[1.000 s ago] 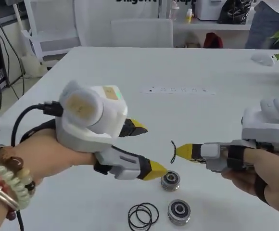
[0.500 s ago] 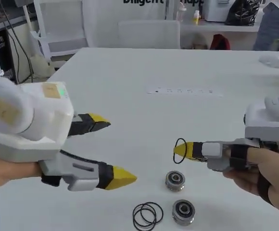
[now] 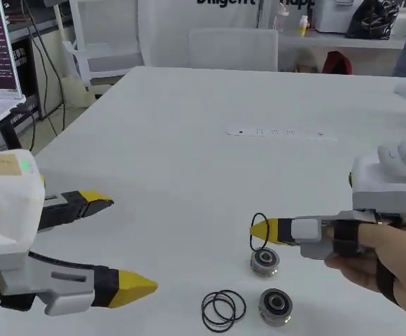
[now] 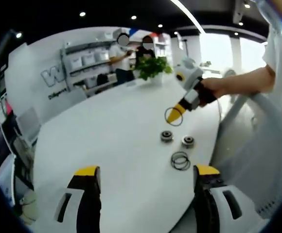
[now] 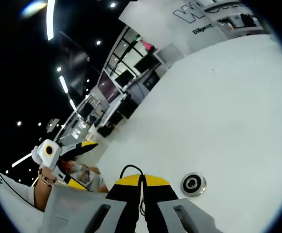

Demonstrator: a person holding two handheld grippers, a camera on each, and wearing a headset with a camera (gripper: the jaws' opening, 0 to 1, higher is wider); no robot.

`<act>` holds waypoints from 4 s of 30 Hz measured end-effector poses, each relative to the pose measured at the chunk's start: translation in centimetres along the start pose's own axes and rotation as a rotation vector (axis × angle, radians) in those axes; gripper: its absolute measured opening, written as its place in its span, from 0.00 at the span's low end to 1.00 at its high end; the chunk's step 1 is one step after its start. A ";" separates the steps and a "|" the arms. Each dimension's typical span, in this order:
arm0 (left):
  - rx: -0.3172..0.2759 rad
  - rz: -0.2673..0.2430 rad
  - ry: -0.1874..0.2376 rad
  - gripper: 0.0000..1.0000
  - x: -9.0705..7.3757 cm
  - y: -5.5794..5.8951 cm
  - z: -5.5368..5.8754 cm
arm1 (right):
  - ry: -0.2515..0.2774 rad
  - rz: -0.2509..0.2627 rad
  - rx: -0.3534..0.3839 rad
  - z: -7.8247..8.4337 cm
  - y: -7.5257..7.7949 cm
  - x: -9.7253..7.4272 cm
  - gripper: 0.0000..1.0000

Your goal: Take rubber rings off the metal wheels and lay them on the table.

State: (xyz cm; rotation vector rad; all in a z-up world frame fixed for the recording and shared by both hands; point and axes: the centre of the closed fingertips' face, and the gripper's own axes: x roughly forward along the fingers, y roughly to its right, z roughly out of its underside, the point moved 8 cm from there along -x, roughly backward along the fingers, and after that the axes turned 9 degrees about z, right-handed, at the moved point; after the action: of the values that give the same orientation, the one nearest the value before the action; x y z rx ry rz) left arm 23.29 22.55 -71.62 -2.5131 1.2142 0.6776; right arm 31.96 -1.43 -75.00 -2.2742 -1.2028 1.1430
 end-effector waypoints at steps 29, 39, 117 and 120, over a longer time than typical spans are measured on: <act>-0.065 -0.018 -0.050 0.78 -0.4 0.6 2.8 | -0.364 0.145 -0.424 4.8 0.9 2.4 0.00; -0.059 -0.007 -0.062 0.78 -0.1 0.8 2.8 | -0.371 0.143 -0.482 5.1 0.5 2.6 0.00; -0.114 0.060 0.052 0.89 -0.2 2.5 1.8 | -0.004 0.299 -0.365 7.1 2.2 -15.4 0.91; -0.112 0.060 0.029 0.89 0.1 2.7 2.2 | -0.016 0.310 -0.331 7.8 2.6 -15.2 0.93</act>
State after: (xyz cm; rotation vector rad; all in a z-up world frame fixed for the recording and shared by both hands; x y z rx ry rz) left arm 20.53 21.75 -73.63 -2.5943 1.3012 0.7463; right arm 22.37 -15.80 -73.80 -2.7834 -1.1441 1.1344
